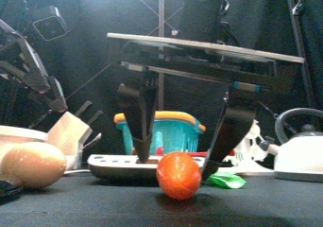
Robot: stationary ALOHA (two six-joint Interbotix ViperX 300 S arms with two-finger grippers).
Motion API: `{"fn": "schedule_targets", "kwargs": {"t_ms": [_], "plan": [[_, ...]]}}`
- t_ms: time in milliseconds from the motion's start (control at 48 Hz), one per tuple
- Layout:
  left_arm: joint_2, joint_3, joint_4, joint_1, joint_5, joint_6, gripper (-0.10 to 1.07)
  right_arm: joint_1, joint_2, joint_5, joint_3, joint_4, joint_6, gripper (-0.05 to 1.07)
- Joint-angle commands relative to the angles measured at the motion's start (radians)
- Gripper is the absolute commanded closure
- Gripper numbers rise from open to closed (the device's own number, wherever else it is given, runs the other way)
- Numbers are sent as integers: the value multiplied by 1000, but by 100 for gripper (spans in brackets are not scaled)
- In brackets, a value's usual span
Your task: Grab knife handle
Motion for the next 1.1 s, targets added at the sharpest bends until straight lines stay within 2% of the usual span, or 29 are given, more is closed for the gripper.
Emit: {"fn": "schedule_targets", "kwargs": {"t_ms": [0,208,312,396,542,729,979,1083], "plan": [[-2,-17,-2,-2,-3,0,2,2,-86,12,-6,-17,-5,9],[-3,-18,-2,-2,-3,0,2,40,-195,64,67,-114,-8,9],[-8,-21,-2,-2,-3,0,2,71,-267,72,153,-161,-21,9],[-11,-20,-2,-2,-3,-2,2,77,-327,44,232,-169,-86,9],[-11,-25,-5,-2,-3,-2,2,66,-410,-115,341,-147,-249,9],[-11,-25,-38,3,-3,-2,2,-26,-494,-327,491,-126,-431,9],[-11,-28,-66,5,-12,0,2,-135,-635,-534,701,-155,-552,9],[-11,-28,-63,0,-15,2,2,-178,-695,-661,796,-183,-571,9]]}}
